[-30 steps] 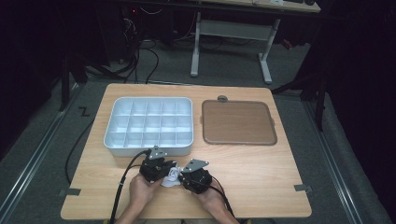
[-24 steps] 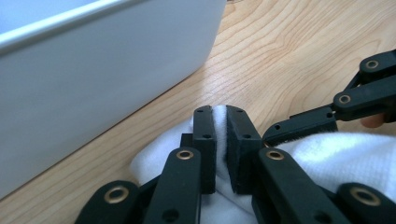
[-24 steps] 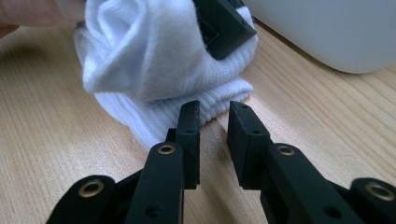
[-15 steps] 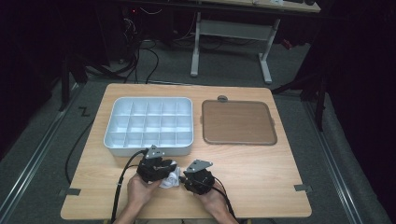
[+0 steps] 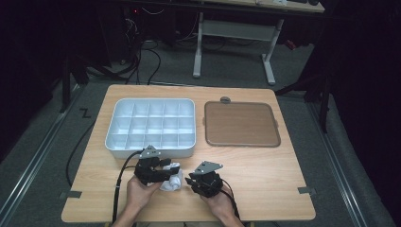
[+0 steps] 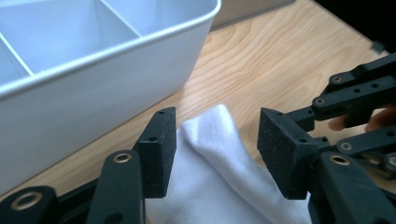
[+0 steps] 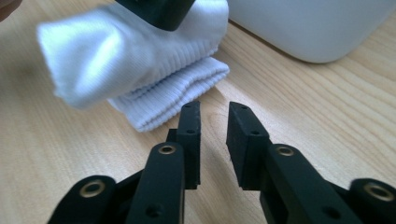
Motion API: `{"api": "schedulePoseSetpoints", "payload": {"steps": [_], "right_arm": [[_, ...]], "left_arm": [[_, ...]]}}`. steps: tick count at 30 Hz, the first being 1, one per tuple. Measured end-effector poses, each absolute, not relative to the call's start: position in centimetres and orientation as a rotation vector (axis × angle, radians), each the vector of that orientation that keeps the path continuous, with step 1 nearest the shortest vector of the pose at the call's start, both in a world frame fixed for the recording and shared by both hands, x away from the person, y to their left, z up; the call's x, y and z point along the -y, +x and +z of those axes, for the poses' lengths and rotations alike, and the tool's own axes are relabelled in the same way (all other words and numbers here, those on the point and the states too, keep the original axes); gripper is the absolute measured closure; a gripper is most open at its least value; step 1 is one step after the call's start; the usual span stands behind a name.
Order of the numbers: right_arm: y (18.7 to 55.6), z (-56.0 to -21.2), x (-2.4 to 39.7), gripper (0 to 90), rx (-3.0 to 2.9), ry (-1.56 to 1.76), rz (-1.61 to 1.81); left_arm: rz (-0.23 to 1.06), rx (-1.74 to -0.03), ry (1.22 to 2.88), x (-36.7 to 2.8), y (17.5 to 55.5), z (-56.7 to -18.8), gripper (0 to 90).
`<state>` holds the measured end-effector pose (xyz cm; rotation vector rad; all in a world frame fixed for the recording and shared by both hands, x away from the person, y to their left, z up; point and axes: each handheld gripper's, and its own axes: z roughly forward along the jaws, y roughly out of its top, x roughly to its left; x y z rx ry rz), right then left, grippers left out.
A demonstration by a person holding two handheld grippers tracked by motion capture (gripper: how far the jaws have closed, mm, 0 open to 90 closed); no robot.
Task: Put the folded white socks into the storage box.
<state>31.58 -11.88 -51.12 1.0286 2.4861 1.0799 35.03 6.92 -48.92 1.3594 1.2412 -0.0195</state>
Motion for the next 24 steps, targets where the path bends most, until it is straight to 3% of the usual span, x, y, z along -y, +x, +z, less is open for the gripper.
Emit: {"api": "schedulePoseSetpoints", "payload": {"steps": [8, 24], "right_arm": [[31.3, -49.5, 12.4, 80.4, -2.462, 1.025, 1.124], [31.1, -46.1, 9.3, 78.1, -2.470, 0.893, 1.214]], "left_arm": [[0.041, -1.264, 1.322, -9.0, 35.0, -47.9, 46.4], [0.109, -1.349, 1.382, -8.7, 34.5, -50.7, 45.6]]}}
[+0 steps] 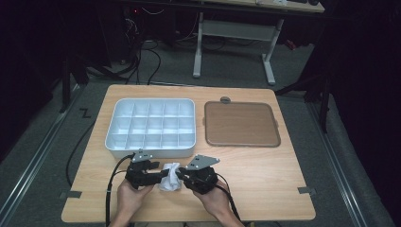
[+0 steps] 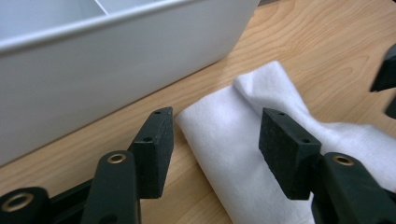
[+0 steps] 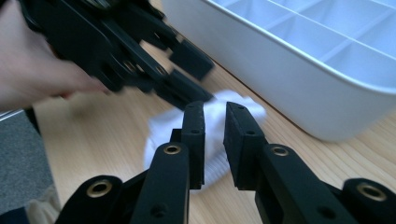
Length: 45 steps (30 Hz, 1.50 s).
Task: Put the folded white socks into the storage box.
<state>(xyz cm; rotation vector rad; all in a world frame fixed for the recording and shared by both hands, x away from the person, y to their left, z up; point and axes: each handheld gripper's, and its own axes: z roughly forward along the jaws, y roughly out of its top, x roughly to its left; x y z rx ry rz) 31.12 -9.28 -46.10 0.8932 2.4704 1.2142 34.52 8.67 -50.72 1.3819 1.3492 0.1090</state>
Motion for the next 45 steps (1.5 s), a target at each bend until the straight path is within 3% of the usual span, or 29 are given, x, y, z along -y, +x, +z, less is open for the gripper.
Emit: {"api": "schedulePoseSetpoints", "payload": {"steps": [9, 22, 34, 45], "right_arm": [[31.1, -47.0, 7.1, 76.6, -2.533, 0.847, 1.145], [31.8, -50.5, 8.7, 77.2, -2.536, 0.926, 1.007], [32.0, -52.0, 9.3, 76.6, -2.514, 0.955, 1.003], [32.0, -52.6, 9.4, 76.2, -2.510, 0.956, 1.005]], "left_arm": [[0.111, -1.378, 1.366, -8.4, 34.0, -51.6, 49.1], [0.127, -1.374, 1.350, -8.3, 33.4, -52.3, 53.8], [0.114, -1.345, 1.359, -8.3, 33.2, -52.8, 59.5], [0.106, -1.368, 1.350, -8.5, 33.6, -52.7, 59.2]]}}
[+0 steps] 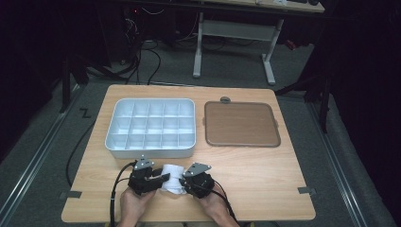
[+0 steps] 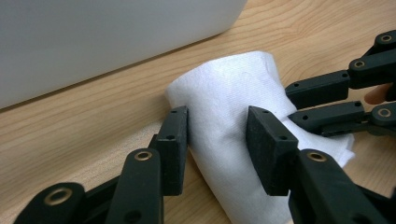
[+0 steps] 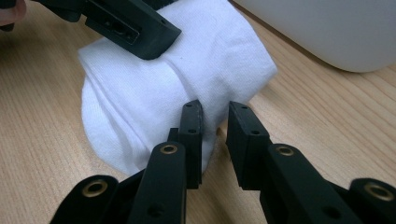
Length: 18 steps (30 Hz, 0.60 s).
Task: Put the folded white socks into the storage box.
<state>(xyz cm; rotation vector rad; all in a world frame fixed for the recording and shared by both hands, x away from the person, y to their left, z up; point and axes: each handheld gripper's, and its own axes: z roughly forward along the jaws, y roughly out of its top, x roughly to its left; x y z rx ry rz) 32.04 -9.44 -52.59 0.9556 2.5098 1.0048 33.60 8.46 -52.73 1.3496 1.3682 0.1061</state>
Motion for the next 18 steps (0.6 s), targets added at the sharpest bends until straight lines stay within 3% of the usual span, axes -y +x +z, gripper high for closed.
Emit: {"api": "schedulePoseSetpoints", "payload": {"steps": [8, 13, 18], "right_arm": [[32.1, -52.6, 9.4, 75.6, -2.508, 0.956, 1.006], [32.2, -52.4, 9.5, 70.2, -2.506, 0.980, 1.006], [32.3, -51.9, 9.8, 68.4, -2.482, 1.005, 1.058]], "left_arm": [[0.090, -1.399, 1.334, -8.7, 33.9, -52.7, 57.4], [0.101, -1.437, 1.348, -8.9, 34.5, -52.2, 41.8], [0.102, -1.437, 1.320, -9.4, 34.7, -51.1, 35.3]]}}
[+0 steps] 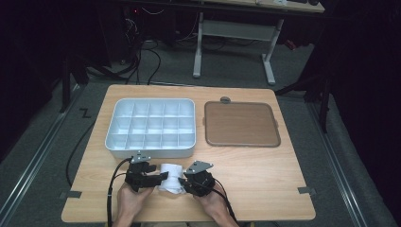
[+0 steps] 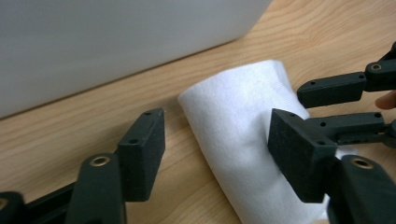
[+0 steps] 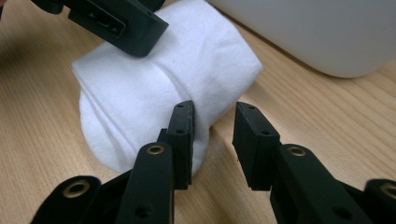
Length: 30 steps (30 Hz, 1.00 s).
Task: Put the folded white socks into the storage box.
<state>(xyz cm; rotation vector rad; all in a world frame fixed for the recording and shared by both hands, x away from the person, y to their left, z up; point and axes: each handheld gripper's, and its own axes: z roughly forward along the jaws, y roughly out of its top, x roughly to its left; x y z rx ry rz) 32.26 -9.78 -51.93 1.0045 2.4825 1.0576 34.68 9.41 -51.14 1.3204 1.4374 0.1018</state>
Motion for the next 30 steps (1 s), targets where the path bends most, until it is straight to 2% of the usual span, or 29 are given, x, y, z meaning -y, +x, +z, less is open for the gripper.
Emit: {"api": "schedulePoseSetpoints", "payload": {"steps": [6, 11, 26, 30], "right_arm": [[32.0, -51.1, 10.9, 67.1, -2.449, 1.030, 1.090], [32.0, -50.8, 12.5, 66.7, -2.402, 1.070, 1.100], [32.3, -51.6, 22.5, 61.7, -2.198, 1.305, 0.947], [32.2, -52.1, 24.7, 59.7, -2.144, 1.372, 0.898]], "left_arm": [[0.054, -1.450, 1.294, -9.4, 35.1, -50.3, 28.6], [0.046, -1.462, 1.310, -8.7, 35.5, -50.2, 27.4], [0.012, -1.533, 1.350, -7.5, 36.0, -52.3, 30.0], [0.019, -1.511, 1.366, -7.1, 35.8, -52.3, 34.3]]}}
